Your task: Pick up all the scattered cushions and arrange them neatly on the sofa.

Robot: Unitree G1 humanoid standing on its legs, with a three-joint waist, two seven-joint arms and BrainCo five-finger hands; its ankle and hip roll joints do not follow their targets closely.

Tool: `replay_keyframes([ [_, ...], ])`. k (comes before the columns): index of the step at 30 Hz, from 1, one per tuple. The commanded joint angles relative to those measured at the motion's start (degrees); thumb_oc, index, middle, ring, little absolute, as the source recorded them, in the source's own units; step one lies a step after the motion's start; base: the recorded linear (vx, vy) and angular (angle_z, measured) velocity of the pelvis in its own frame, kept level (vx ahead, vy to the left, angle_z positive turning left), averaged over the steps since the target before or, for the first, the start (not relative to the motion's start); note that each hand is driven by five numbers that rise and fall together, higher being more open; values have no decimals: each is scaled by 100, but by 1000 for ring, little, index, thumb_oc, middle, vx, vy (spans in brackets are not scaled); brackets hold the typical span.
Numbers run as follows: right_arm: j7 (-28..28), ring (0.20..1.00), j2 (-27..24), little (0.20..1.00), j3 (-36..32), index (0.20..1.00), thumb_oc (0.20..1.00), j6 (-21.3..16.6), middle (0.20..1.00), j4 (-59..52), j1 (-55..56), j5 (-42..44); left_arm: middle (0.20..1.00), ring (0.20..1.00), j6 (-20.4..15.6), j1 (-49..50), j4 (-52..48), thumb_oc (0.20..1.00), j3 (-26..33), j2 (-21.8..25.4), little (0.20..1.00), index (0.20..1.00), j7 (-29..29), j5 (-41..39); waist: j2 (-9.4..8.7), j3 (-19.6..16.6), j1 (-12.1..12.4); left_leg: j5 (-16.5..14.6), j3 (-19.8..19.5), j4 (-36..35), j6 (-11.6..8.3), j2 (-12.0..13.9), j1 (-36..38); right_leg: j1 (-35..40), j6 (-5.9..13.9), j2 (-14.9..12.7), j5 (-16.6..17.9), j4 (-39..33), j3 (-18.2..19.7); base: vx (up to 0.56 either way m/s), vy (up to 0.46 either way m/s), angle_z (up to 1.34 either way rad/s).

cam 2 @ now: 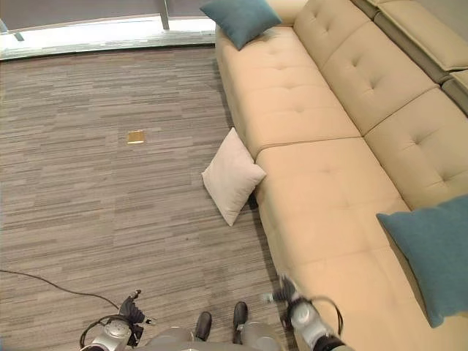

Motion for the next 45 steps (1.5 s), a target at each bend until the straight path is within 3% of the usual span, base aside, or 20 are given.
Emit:
replay_keyframes([
  [1,16,1000,22,1000,-215,1000,1000,168,1000,1724,382,-155,1000,1000,-75,-174,259,1000,59,-102,1000,1000,57,-231,-273,-37,-196,-574,346,629,-135,-132,-541,-205,553,-161,-124,242,237,32,-99,66],
  [2,55,1000,-115,1000,-456,1000,1000,278,1000,2515,351,-243,1000,1000,-44,-254,277,1000,5,-131,1000,1000,17,-258,-317,30,-232,-604,702,924,-212,-67,-753,-74,536,-238,-146,114,69,8,-68,102],
  [4,-48,1000,8,1000,-578,1000,1000,347,1000,2729,282,8,1000,1000,-75,-168,257,1000,102,-71,1000,1000,6,-378,-277,39,-165,-555,1402,948,-210,232,-931,69,526,-321,-183,-4,-216,68,8,137],
  [6,-64,1000,85,1000,-631,1000,1000,373,1000,2839,247,9,1000,1000,-37,-120,275,1000,99,-59,1000,1000,-19,-349,-293,-38,-133,-478,1527,756,-159,311,-916,137,529,-319,-202,-38,-319,165,27,42],
  [9,-93,1000,112,1000,-707,1000,1000,429,1000,2868,209,50,1000,1000,-23,-126,274,1000,116,-8,1000,1000,-44,-379,-383,-73,-105,-287,1676,766,-161,399,-1191,142,521,-364,-265,-28,-424,121,42,23],
  [17,-85,1000,315,1000,-662,1000,1000,511,1000,2902,272,-237,1000,1000,38,112,330,1000,280,87,1000,1000,-104,-234,-419,-317,-56,-421,1735,316,28,301,-641,246,638,-431,-417,393,-279,187,130,8],
  [20,-87,1000,342,1000,-656,1000,1000,538,1000,2860,242,-316,1000,1000,47,63,275,1000,319,189,1000,1000,-90,-238,-377,-269,-37,-502,1702,286,143,241,-525,-52,760,-515,-389,1206,-195,98,176,-6],
  [21,-104,1000,197,1000,-704,1000,1000,564,1000,2873,183,-462,1000,1000,73,-42,246,1000,272,242,1000,1000,-100,-207,-346,-148,-126,-525,1697,257,232,241,-435,-445,881,-563,-81,1989,-75,72,222,-29],
  [22,201,1000,68,1000,-547,1000,1000,201,1000,2585,86,-346,1000,1000,108,-202,182,1000,-9,123,1000,1000,-187,19,-243,-56,-187,-556,1711,246,279,243,-350,-589,915,-566,-38,2332,-23,86,295,-28],
  [23,-23,1000,232,1000,-316,1000,1000,119,1000,1485,-255,-95,1000,1000,-10,-29,155,1000,190,246,1000,1000,-61,-116,-68,10,-94,-599,1630,271,312,262,-303,-889,881,-550,-15,2746,-60,135,253,-15],
  [24,181,1000,152,1000,-479,1000,1000,173,1000,1915,-64,-116,1000,1000,-32,-68,145,1000,126,168,1000,1000,-178,-48,-23,40,-192,-651,1652,250,310,233,-176,-999,867,-529,-38,2775,-50,248,194,-32],
  [25,321,1000,130,1000,-1001,1000,1000,554,1000,3261,-52,80,1000,1000,108,-122,225,1000,1,7,1000,1000,-382,-28,8,9,-276,-720,1513,199,320,191,-28,-1054,784,-391,-191,2394,-83,374,70,-5],
  [26,418,1000,344,1000,-927,1000,1000,501,1000,2819,-40,572,1000,1000,12,47,269,1000,186,122,1000,1000,-346,-229,-10,-15,-260,-749,1339,128,307,115,107,-1100,725,-271,-140,1802,-80,310,18,10],
  [28,522,1000,394,1000,-953,1000,1000,485,1000,2814,97,602,1000,1000,43,85,307,1000,251,139,1000,1000,-425,-310,-69,2,-308,-796,1241,101,270,56,212,-1173,730,-248,20,1216,-112,231,-38,51],
  [34,479,1000,381,1000,-1170,1000,1000,478,1000,3066,331,753,1000,1000,49,182,406,1000,112,-17,1000,1000,-459,-108,-136,-199,-337,-1097,1165,497,-3,69,301,-571,605,-167,53,481,-178,258,-108,53],
  [35,449,1000,359,1000,-1209,1000,1000,478,1000,3088,328,798,1000,1000,51,160,378,1000,65,-53,1000,1000,-473,-96,-155,-187,-323,-986,1259,1020,-189,111,144,-371,548,-153,56,312,-185,138,-87,38],
  [39,407,1000,317,1000,-1254,1000,1000,495,1000,3132,257,912,1000,1000,44,62,302,1000,-8,-94,1000,1000,-473,-160,-226,-82,-282,-792,1462,1964,-323,248,-435,-93,440,-215,-2,93,-172,101,-45,4],
  [40,384,1000,321,1000,-1224,1000,1000,511,1000,3137,236,888,1000,1000,60,34,297,1000,-42,-99,1000,1000,-467,-159,-303,-69,-249,-936,1543,1798,-242,298,-664,-28,457,-288,-35,35,-163,147,17,-5],
  [42,350,1000,313,1000,-1210,1000,1000,507,1000,3119,229,860,1000,1000,74,32,314,1000,-51,-84,1000,1000,-462,-164,-322,-76,-198,-867,1459,1382,-208,316,-767,13,483,-265,-73,4,-116,160,34,1],
  [45,304,1000,308,1000,-1173,1000,1000,524,1000,3107,176,812,1000,1000,69,16,382,1000,-30,-63,1000,1000,-444,-262,-266,-13,-68,-257,1018,723,-296,373,-1111,160,452,-150,-231,11,49,178,98,-22],
])
